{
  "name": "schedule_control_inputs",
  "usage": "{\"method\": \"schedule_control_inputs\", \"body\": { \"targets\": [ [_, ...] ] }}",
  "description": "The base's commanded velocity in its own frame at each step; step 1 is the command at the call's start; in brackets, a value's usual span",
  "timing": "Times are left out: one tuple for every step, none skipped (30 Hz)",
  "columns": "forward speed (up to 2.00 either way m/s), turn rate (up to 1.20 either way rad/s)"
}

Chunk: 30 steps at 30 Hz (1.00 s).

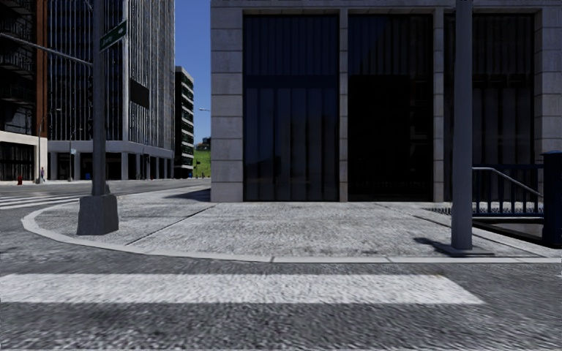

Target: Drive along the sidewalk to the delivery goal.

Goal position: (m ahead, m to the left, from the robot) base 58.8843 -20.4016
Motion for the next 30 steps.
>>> {"method": "schedule_control_inputs", "body": {
  "targets": [
    [2.0,0.0],
    [2.0,0.0],
    [2.0,0.0],
    [2.0,0.0],
    [2.0,0.0],
    [2.0,0.0],
    [2.0,0.0],
    [2.0,0.0],
    [2.0,0.0],
    [2.0,0.0],
    [2.0,0.0],
    [2.0,0.0],
    [2.0,0.0],
    [1.24,0.0],
    [1.24,0.0],
    [0.82,0.0],
    [0.66,0.0],
    [0.63,0.0],
    [0.62,0.0],
    [0.62,0.0],
    [0.64,0.0],
    [0.68,0.0],
    [0.71,0.0],
    [0.74,0.0],
    [0.74,0.0],
    [0.75,0.0],
    [0.76,0.0],
    [0.77,0.0],
    [0.79,0.0],
    [0.79,0.0]
  ]
}}
